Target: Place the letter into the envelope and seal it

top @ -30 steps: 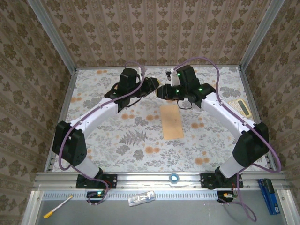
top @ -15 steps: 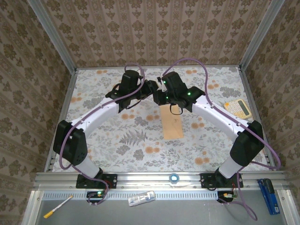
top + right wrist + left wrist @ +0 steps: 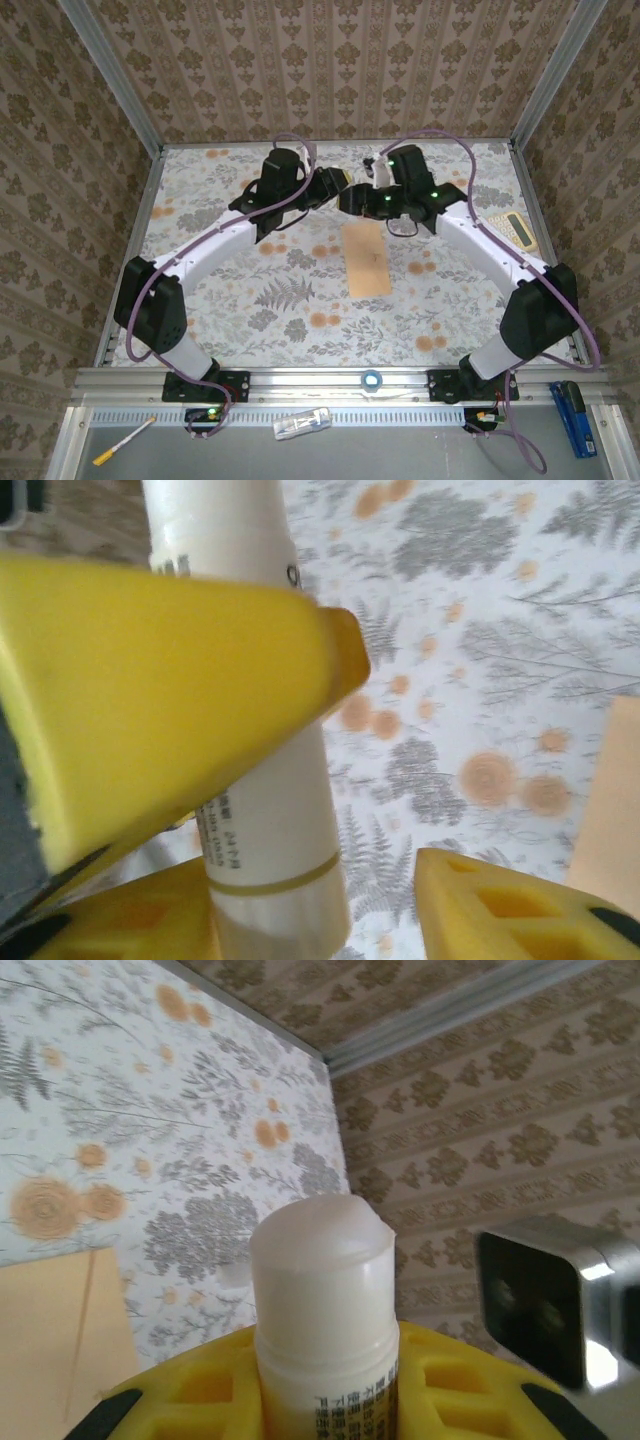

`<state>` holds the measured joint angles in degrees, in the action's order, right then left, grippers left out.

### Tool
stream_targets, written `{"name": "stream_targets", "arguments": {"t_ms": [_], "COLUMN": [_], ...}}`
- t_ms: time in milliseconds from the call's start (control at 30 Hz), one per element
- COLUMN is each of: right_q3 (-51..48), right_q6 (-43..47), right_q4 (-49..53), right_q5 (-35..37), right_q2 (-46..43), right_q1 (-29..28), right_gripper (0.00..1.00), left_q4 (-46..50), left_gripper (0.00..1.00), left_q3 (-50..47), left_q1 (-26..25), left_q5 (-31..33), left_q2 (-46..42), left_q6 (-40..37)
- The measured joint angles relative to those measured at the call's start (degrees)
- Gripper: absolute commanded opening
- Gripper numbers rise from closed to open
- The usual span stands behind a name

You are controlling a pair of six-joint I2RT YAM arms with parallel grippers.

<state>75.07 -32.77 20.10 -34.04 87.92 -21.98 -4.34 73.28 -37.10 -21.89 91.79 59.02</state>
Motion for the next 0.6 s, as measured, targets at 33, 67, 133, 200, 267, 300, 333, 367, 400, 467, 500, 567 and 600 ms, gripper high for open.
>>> {"name": "stream_targets", "arguments": {"t_ms": [33, 67, 133, 200, 267, 300, 333, 367, 400, 467, 500, 567, 600], "right_q3": [-1.4, -2.91, -6.01, -8.28, -9.38, -9.6, -9.68, -9.73, -9.92, -10.69, -11.17, -11.56, -11.56], "right_q6": [-1.4, -3.08, -6.84, -10.32, -13.16, -14.29, -15.41, -16.13, -17.25, -19.54, -20.87, -23.02, -24.0], "right_q4": [-2.38, -5.05, -11.02, -16.33, -20.68, -22.6, -24.37, -25.79, -27.8, -31.91, -34.07, -37.38, -39.15], "right_q5": [-4.11, -8.09, -14.38, -19.12, -22.6, -24.13, -25.46, -26.49, -27.43, -28.74, -29.29, -29.66, -29.79], "right_q2": [-0.52, -1.05, -2.14, -2.86, -3.23, -3.32, -3.34, -3.34, -3.34, -3.34, -3.32, -3.04, -2.69], "right_q1": [1.97, 3.91, 7.93, 11.45, 13.57, 13.9, 13.88, 13.73, 13.51, 13.22, 13.03, 12.63, 12.33], "right_gripper": [0.6, 0.61, 0.64, 0.64, 0.65, 0.65, 0.65, 0.64, 0.64, 0.62, 0.61, 0.57, 0.55], "left_q4": [-0.63, -1.4, -3.32, -6.12, -9.55, -11.69, -13.84, -16.04, -18.36, -23.08, -25.18, -28.37, -29.92], "left_gripper": [0.0, 0.0, 0.0, 0.0, 0.0, 0.0, 0.0, 0.0, 0.0, 0.0, 0.0, 0.0, 0.0], "left_q3": [-0.04, -0.13, -0.7, -1.7, -2.49, -2.89, -3.19, -3.41, -3.54, -3.56, -3.56, -3.56, -3.63], "left_q1": [0.15, 0.44, 1.36, 2.51, 3.61, 4.13, 4.57, 4.81, 4.96, 4.94, 4.94, 4.9, 4.9], "left_q5": [-0.83, -1.55, -3.74, -5.77, -8.07, -9.27, -10.54, -11.74, -12.83, -14.91, -15.8, -17.09, -17.53], "left_q2": [-0.02, -0.04, -0.15, -0.42, -0.46, -0.46, -0.46, -0.46, -0.42, -0.11, 0.07, 0.55, 0.87], "left_q6": [-0.09, -0.13, -0.11, 0.13, 0.81, 1.42, 2.12, 2.97, 3.76, 5.51, 6.19, 7.43, 8.04]}}
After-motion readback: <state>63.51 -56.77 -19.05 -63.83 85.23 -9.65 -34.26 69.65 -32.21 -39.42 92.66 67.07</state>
